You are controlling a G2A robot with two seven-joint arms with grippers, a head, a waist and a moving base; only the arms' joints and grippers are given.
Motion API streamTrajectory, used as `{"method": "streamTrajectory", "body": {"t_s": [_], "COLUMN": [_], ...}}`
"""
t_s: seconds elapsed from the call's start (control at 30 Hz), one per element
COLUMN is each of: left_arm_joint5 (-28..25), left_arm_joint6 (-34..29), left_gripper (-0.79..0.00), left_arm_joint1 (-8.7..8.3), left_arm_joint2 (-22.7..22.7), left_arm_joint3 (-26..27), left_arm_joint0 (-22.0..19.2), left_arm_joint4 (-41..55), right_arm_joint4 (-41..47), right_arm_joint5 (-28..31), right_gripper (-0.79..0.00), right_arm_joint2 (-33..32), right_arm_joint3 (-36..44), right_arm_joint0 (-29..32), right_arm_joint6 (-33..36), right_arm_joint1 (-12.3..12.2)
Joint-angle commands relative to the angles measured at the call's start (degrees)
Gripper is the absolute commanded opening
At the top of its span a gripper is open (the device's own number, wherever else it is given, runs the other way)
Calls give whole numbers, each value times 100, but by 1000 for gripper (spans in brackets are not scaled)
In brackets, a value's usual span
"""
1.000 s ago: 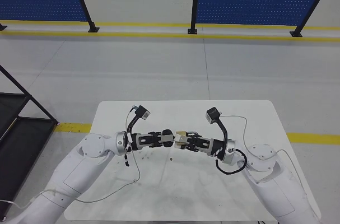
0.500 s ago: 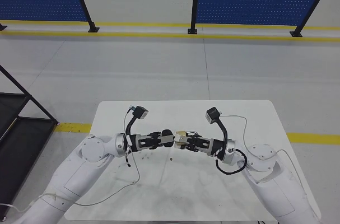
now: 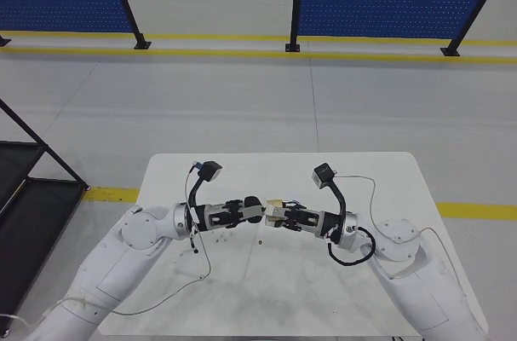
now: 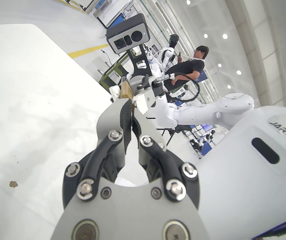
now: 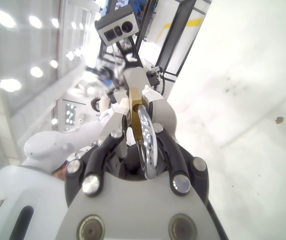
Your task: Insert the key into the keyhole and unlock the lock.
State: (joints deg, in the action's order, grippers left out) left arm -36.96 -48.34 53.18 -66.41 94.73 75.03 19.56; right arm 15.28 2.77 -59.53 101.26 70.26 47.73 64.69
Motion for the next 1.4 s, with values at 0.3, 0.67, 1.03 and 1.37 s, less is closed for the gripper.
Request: {"method": "streamTrajectory", "body": {"t_s": [0.3,0.67,1.03,1.37], "left_arm_joint5": [-349,-525,-712,-933], "left_arm_joint6": [212,436,673,1056], "left_gripper": [-785,-785,-785,-785], "left_arm_joint1": [31,41,52,67], "left_arm_joint2": [-38,-140,-211,-303], "left_arm_joint3": [26,98,182,328], "left_arm_joint0": [45,138,222,326], "left_arm_joint4": [-408,-827,-1330,-1881], "right_arm_joint4": [0,0,0,0], "right_arm_joint5": [0,0,0,0], "right_gripper": [-785,-785,-785,-785], "right_arm_joint2": [0,0,0,0], "right_arm_joint3": [0,0,0,0], "right_arm_joint0": [0,0,0,0], "right_arm_joint6": [0,0,0,0], "right_arm_joint1": [0,0,0,0]}}
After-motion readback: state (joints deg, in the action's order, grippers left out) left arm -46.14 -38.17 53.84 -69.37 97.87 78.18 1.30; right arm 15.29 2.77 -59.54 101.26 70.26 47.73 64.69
